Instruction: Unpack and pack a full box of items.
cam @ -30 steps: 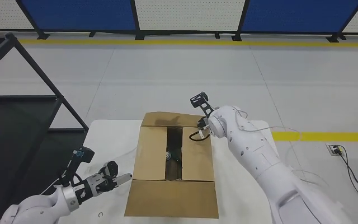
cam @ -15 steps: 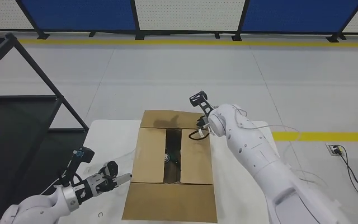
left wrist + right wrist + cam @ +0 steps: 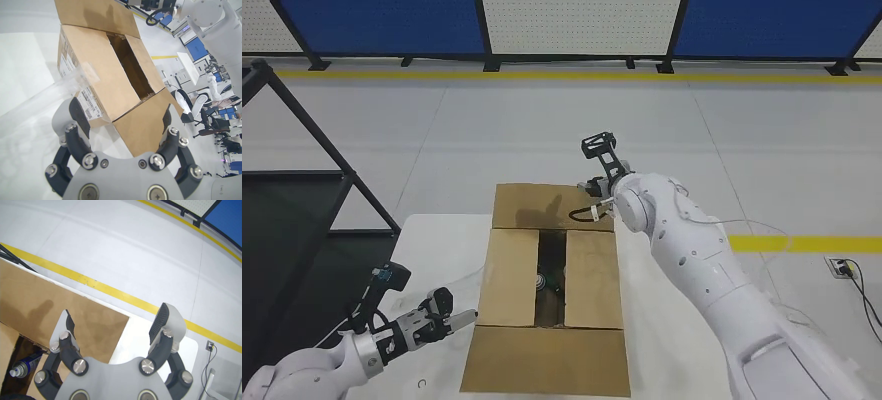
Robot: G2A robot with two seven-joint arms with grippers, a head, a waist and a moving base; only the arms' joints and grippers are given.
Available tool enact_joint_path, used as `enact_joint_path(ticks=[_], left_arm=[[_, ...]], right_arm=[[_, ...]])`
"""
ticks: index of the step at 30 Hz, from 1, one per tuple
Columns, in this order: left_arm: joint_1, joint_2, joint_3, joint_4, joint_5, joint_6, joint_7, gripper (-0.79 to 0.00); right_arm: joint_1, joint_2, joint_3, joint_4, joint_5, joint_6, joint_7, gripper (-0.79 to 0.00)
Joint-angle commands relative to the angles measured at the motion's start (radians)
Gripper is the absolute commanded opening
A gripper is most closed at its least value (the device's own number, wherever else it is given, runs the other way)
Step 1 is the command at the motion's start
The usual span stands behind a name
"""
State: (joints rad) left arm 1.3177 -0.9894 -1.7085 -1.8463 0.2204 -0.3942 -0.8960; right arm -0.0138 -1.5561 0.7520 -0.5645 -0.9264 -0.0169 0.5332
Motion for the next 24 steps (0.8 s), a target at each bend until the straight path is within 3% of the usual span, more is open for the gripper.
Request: enact_joint_path(ticks=[1,5,18,24], left_arm=[[0.000,0.000,0.000,0.000,0.000,0.000,0.000,0.000],[0.000,0.000,0.000,0.000,0.000,0.000,0.000,0.000],[0.000,0.000,0.000,0.000,0.000,0.000,0.000,0.000],[0.011,0.003,-0.012,-0.013,-0.003,-0.014,0.048,0.000]], right_arm=[[-0.009,0.012,0.025,-0.039,0.009,-0.033,-0.014,0.000],[-0.026,0.037,0.063,-0.114,0.006,-0.122,0.008,0.000],[-0.030,0.037,0.064,-0.119,0.009,-0.121,0.002,0.000],[-0.085,0.058,0.132,-0.244,0.060,-0.171,-0.040,0.000]])
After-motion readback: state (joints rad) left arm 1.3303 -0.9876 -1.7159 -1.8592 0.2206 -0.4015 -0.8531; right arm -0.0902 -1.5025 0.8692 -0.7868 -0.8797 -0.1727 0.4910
